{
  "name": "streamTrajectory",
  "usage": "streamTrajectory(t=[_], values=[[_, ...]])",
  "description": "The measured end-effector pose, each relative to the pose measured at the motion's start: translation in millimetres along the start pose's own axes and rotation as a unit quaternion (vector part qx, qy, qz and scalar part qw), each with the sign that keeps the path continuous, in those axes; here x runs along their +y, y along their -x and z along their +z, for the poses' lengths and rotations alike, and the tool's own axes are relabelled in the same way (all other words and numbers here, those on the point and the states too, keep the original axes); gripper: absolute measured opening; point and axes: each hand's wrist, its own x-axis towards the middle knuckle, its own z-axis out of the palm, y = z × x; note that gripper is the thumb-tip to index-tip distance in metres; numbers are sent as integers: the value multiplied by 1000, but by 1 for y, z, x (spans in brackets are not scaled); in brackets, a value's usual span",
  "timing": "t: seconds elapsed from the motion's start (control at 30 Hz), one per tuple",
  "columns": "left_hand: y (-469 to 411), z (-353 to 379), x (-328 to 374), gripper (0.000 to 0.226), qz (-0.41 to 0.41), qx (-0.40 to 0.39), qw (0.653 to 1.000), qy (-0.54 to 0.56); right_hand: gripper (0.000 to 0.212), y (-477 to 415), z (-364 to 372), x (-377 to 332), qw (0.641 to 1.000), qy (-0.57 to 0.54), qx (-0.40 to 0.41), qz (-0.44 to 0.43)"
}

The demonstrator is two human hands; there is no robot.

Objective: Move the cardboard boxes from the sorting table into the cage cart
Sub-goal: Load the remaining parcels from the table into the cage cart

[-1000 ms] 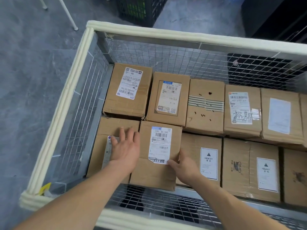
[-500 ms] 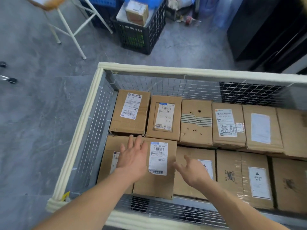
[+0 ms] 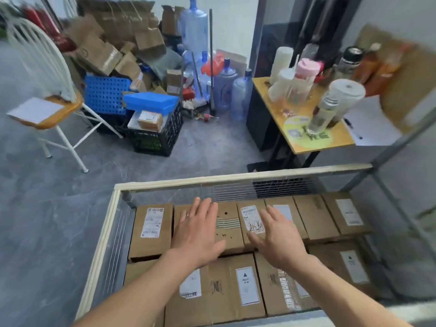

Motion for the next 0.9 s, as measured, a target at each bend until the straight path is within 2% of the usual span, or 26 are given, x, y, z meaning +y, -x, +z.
streamTrajectory(t=[0.17, 0.33, 0.67, 0.9], values=[[-4, -60, 50, 90, 108, 55, 992, -35, 65, 43, -78, 9, 993, 51, 86, 55], [3, -103, 107, 86, 228, 96, 968, -51, 69, 103, -142, 24, 973, 89, 167, 136], [45, -131, 229, 93, 399, 129, 906, -62, 94, 256, -206, 53, 912, 137, 221, 317], [112, -126, 319, 94, 482, 120, 866, -54, 96, 374, -221, 72, 864, 131, 249, 418]])
